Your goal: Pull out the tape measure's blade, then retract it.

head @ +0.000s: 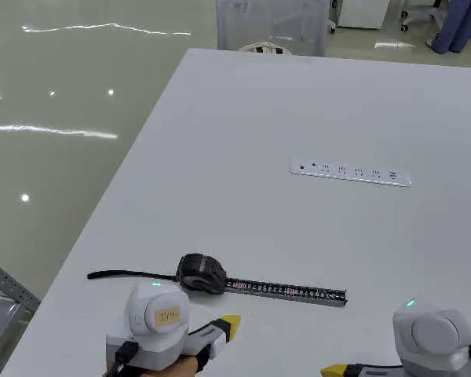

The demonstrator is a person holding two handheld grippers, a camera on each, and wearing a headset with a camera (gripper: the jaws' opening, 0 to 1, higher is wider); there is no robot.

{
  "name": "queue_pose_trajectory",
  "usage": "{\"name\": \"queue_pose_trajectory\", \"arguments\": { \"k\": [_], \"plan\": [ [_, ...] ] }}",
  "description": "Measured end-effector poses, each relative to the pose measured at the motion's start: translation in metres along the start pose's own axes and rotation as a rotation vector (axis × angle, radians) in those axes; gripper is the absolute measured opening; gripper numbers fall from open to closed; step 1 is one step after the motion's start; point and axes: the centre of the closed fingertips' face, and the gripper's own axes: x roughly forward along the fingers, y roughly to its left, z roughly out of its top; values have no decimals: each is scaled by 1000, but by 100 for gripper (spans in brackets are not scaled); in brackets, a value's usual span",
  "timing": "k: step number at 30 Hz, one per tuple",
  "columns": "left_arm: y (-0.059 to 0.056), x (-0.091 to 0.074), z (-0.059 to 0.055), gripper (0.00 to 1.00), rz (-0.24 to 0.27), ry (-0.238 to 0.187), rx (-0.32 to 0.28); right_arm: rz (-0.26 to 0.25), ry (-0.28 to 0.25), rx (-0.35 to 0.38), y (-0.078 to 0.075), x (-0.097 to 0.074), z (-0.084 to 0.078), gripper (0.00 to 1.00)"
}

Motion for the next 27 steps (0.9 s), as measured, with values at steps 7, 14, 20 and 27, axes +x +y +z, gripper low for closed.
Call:
{"name": "queue_pose_trajectory", "arguments": {
  "k": [7,14,20,27],
  "plan": [
    [3,5,0,95,9,4,-7,14,10,-33,-2,5,2,97],
    [8,11,1,95,17,0,-18,36,31,-81,-2,13,1,97],
    [3,19,3,95,2,-9,-2,45,46,-102,-4,20,-2,96],
    [2,26,7,94,-3,-14,8,68,54,-127,-5,26,-3,94]
  ]
}}
